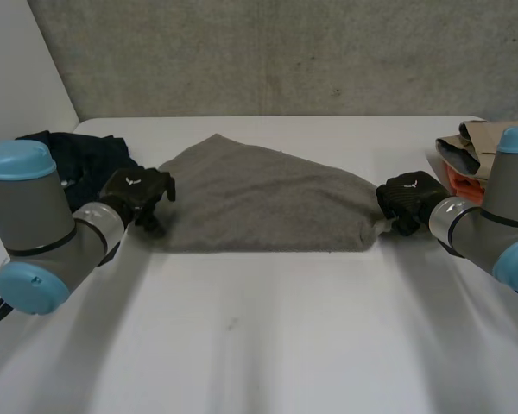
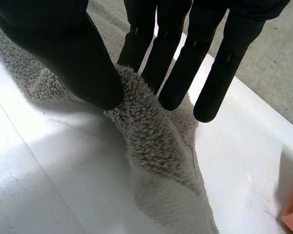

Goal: Fold the laundry.

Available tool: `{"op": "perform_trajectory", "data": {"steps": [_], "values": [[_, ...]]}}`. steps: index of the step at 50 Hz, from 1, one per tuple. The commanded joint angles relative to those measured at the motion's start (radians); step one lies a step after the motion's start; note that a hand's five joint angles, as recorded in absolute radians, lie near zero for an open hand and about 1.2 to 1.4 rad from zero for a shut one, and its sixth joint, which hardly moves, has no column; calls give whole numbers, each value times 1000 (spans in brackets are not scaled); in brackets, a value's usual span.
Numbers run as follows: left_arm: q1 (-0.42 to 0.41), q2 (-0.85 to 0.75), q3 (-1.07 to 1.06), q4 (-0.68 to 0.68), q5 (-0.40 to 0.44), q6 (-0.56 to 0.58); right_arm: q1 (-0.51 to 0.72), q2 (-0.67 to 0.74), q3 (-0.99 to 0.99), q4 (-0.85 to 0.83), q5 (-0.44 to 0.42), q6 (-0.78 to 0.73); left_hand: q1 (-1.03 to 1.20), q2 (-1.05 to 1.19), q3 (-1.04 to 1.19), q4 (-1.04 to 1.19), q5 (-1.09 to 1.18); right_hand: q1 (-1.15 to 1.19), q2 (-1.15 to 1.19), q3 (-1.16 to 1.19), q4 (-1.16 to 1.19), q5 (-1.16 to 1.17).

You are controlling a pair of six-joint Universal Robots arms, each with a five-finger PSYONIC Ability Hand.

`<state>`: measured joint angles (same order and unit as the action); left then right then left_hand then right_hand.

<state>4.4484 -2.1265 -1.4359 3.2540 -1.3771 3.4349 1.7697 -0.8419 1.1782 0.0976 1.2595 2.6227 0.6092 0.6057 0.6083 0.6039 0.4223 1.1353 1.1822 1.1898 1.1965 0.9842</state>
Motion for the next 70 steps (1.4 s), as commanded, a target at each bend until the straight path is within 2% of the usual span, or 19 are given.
{"op": "perform_trajectory", "data": {"steps": [1,7,15,26,38,39,41,43,48,54,59,65,70], "values": [[58,-41,-4,-42,1,153,-12,-8,11,-1,0,7,42,45,43,47,54,261,214,206,200,238],[111,-73,23,-43,21,230,-16,-6,11,-3,0,7,56,60,57,62,69,261,214,206,200,238],[112,-145,106,-54,29,277,-16,-14,17,-1,1,7,45,48,46,50,57,261,214,206,200,238],[75,-230,222,-59,15,293,-27,-17,24,2,1,7,48,51,48,53,60,261,214,206,200,238],[49,-317,316,-68,-30,369,-39,-19,24,4,1,11,56,60,57,62,69,261,214,206,200,238],[45,-332,334,-68,-37,380,-39,-19,24,4,1,13,100,103,101,105,112,261,214,206,200,238],[43,-346,354,-71,-43,392,-38,-19,24,4,1,14,346,349,346,351,358,261,214,206,200,238],[40,-352,371,-88,-65,400,-39,-19,24,4,1,13,785,788,785,790,797,261,214,206,200,238],[28,-268,333,-94,-145,348,-44,-43,35,17,1,29,787,791,788,792,799,261,214,206,200,238],[-1,-63,200,-20,-169,175,-67,-114,37,74,-2,88,787,791,788,792,799,261,214,206,200,238],[-23,100,85,-19,-136,110,-98,-190,28,160,-23,109,787,791,788,792,799,261,214,206,200,238],[-40,281,-43,-14,-76,69,-157,-313,-8,272,-98,115,787,791,788,792,799,261,214,206,200,238],[-69,364,-96,-14,-57,50,-185,-358,-58,306,-112,151,787,791,788,792,799,261,214,206,200,238]]}}
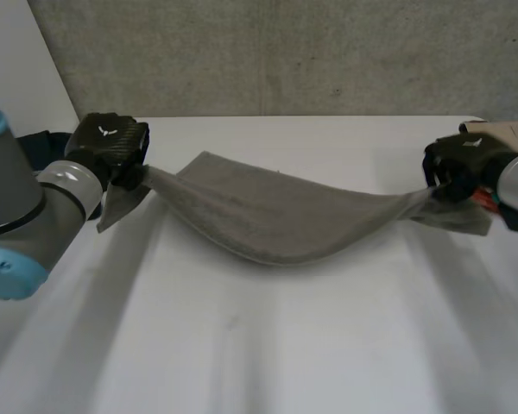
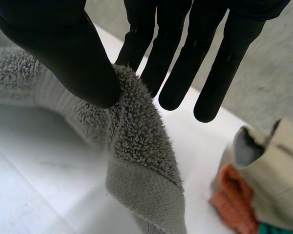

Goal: Fold the laundry.

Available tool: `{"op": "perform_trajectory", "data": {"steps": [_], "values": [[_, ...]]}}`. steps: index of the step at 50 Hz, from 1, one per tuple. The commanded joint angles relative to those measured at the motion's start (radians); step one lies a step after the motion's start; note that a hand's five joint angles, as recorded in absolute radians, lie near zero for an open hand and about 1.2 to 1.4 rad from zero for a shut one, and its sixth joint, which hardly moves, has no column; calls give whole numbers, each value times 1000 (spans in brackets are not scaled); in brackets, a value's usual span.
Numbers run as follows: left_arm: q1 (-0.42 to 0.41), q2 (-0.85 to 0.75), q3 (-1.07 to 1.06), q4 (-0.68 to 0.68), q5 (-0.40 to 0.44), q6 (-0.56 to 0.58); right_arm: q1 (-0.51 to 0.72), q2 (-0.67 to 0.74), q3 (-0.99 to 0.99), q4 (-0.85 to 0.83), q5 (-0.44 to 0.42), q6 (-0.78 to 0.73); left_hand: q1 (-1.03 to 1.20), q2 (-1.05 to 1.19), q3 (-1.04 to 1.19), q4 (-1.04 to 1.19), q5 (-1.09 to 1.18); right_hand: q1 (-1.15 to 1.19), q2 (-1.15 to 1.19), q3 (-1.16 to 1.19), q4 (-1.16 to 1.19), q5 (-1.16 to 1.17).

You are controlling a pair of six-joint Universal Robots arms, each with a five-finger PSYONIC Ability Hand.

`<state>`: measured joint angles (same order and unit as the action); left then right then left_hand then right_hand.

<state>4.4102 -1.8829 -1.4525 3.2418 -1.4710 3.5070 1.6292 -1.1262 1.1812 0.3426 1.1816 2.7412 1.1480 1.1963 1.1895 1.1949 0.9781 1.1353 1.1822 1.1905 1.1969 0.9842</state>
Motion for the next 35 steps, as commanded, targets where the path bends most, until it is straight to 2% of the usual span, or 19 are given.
{"op": "perform_trajectory", "data": {"steps": [1,8,11,15,19,20,21,22,23,26,28,31,35], "values": [[-35,128,-83,-4,38,-23,-46,-73,-75,59,-31,40,248,200,207,201,244,261,214,206,199,238],[-67,150,-98,-11,18,-32,-16,22,-268,35,21,129,248,200,207,201,244,261,214,206,199,238],[-80,148,-95,-23,12,-32,40,132,-385,-19,50,143,248,200,207,201,244,261,214,206,199,238],[-116,98,-95,-40,3,-23,135,345,-533,-222,82,153,248,200,207,201,244,261,214,206,199,238],[-138,35,-80,-51,-8,-17,198,512,-592,-428,115,183,248,200,207,201,244,261,214,206,199,238],[-141,28,-77,-54,-14,-14,210,548,-597,-483,118,192,248,200,207,201,244,-50,-97,-106,-112,-74],[-147,12,-69,-62,-28,-10,233,597,-604,-558,125,198,248,200,207,201,244,-748,-795,-803,-810,-772],[-149,5,-65,-66,-34,-6,242,620,-609,-597,125,196,248,200,207,201,244,-961,-1008,-1016,-1022,-984],[-150,-2,-60,-71,-41,-6,250,638,-608,-626,127,193,248,200,207,201,244,-961,-1008,-1016,-1022,-984],[-159,-9,-49,-96,-72,-5,264,634,-589,-619,179,176,248,200,207,201,244,-961,-1008,-1016,-1022,-984],[-167,-4,-45,-108,-91,-9,251,565,-548,-570,274,183,248,200,207,201,244,-961,-1008,-1016,-1022,-984],[-172,5,-51,-114,-101,-11,239,442,-462,-479,352,198,248,200,207,201,244,-961,-1008,-1016,-1022,-984],[-178,24,-57,-119,-101,-14,225,289,-327,-326,343,209,248,200,207,201,244,-961,-1008,-1016,-1022,-984]]}}
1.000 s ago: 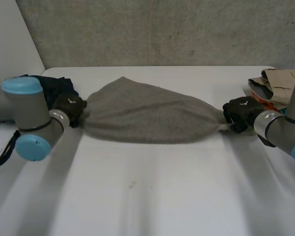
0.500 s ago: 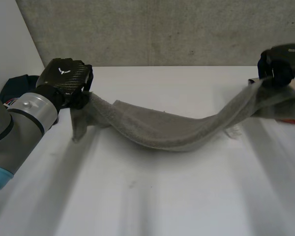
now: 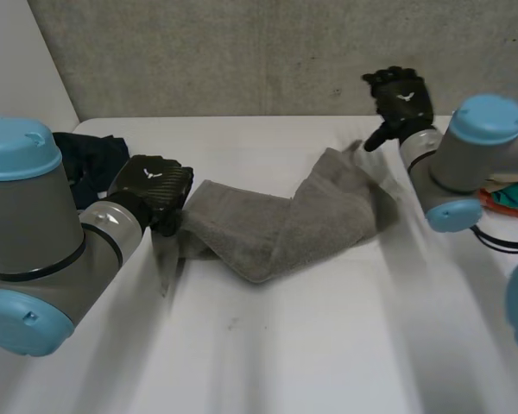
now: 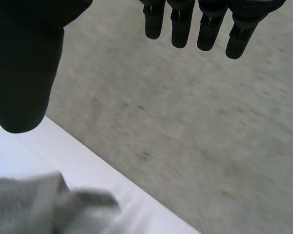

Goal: Fold the laundry.

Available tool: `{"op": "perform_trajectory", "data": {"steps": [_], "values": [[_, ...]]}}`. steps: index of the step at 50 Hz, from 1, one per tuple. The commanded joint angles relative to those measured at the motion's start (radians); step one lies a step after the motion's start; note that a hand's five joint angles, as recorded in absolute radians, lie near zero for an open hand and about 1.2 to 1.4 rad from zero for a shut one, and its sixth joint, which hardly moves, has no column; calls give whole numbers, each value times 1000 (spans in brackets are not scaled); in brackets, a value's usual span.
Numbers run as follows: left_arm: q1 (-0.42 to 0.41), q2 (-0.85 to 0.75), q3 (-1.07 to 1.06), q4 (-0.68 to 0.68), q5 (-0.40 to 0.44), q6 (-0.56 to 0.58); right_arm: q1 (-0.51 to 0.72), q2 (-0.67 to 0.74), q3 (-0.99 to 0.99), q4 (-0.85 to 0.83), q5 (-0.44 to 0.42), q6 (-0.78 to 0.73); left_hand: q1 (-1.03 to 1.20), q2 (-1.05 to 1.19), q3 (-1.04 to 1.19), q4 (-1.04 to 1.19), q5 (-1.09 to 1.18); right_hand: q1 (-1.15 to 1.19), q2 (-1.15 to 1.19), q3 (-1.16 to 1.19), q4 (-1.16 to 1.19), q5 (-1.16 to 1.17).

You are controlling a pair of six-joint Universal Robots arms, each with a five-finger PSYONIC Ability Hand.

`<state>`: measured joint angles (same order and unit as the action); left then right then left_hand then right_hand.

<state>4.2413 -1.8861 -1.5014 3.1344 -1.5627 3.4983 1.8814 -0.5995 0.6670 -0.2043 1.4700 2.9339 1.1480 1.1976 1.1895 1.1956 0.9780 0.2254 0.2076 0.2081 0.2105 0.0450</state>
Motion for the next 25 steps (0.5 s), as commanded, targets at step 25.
{"op": "perform_trajectory", "data": {"steps": [25], "values": [[-61,101,63,-7,-17,-41,-58,-129,365,321,-146,-398,248,199,207,201,244,269,287,286,284,275]]}}
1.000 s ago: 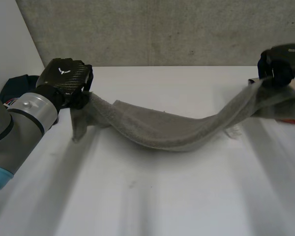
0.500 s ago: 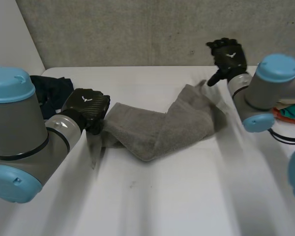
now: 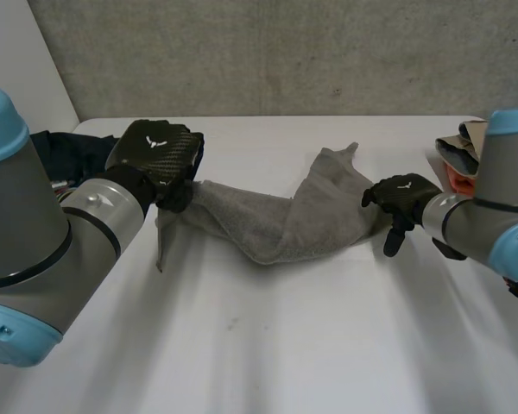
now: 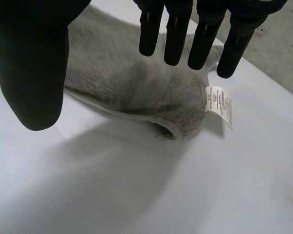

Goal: Fold the laundry.

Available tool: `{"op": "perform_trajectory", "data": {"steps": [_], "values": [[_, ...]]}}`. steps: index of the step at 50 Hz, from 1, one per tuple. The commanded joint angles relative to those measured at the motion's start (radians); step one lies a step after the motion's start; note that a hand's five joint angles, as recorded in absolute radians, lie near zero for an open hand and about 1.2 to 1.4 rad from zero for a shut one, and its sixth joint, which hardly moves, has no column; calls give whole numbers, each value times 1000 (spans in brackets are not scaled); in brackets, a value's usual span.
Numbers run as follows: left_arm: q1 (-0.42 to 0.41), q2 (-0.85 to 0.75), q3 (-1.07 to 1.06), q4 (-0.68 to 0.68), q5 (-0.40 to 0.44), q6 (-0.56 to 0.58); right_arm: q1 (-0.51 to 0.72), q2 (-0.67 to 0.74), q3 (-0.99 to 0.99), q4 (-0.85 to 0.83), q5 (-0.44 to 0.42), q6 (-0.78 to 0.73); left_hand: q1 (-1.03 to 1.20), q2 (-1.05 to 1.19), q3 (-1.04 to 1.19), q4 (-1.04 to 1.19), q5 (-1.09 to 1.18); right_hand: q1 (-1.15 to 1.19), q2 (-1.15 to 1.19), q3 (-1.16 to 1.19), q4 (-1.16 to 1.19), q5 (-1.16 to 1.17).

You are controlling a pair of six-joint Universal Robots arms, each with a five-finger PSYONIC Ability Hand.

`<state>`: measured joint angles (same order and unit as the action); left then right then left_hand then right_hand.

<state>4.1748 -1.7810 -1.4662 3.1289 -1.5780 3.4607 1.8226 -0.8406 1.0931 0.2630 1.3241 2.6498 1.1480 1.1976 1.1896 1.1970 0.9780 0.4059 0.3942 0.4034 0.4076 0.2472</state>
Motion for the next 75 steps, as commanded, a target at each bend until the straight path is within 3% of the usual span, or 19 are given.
{"op": "perform_trajectory", "data": {"steps": [1,16,20,23,29,32,37,43,46,51,55,60,62,66,70,75], "values": [[7,-5,30,-1,-2,-3,1,124,-70,-162,-2,-117,248,199,207,199,244,92,103,94,90,76],[15,-11,69,-4,-2,-3,3,259,-194,-255,-2,-129,248,199,207,199,244,256,267,258,254,240],[22,-12,72,-9,-2,-3,1,278,-217,-265,4,-137,248,199,207,199,244,534,546,537,533,519],[28,-14,69,-12,-2,-3,-3,294,-248,-291,17,-137,248,199,207,199,244,950,962,953,948,934],[51,-11,64,-24,-20,-3,-22,212,-256,-249,55,-96,248,199,207,199,244,990,1002,993,989,975],[64,-8,64,-44,-23,1,-63,45,-219,-87,37,-57,248,199,207,199,244,990,1002,993,989,975],[68,-14,67,-99,-27,29,-129,-150,-199,312,-14,-198,248,199,207,199,244,990,1002,993,989,975],[65,-92,64,-196,-34,136,-164,-222,-130,790,-5,-550,248,199,207,199,244,990,1002,993,989,975],[70,-159,72,-225,-43,179,-155,-210,-110,791,13,-613,248,199,207,199,244,990,1002,993,989,975],[94,-310,165,-228,-66,227,-120,-123,-182,652,72,-582,248,199,207,199,244,990,1002,993,989,975],[108,-360,355,-121,-57,218,-78,-55,-382,486,89,-501,248,199,207,199,244,990,1002,993,989,975],[117,-344,582,172,-48,166,-51,-26,-651,75,113,-144,248,199,207,199,244,990,1002,993,989,975],[117,-324,618,322,-56,144,-52,-49,-641,-156,119,-14,248,199,207,199,244,990,1002,993,989,975],[122,-295,607,488,-83,136,-55,-130,-509,-496,132,85,248,199,207,199,244,990,1002,993,989,975],[139,-273,549,487,-94,140,-54,-185,-351,-706,119,85,248,199,207,199,244,990,1002,993,989,975],[163,-238,391,444,-89,140,-36,-204,-236,-654,86,85,248,199,207,199,244,990,1002,993,989,975]]}}
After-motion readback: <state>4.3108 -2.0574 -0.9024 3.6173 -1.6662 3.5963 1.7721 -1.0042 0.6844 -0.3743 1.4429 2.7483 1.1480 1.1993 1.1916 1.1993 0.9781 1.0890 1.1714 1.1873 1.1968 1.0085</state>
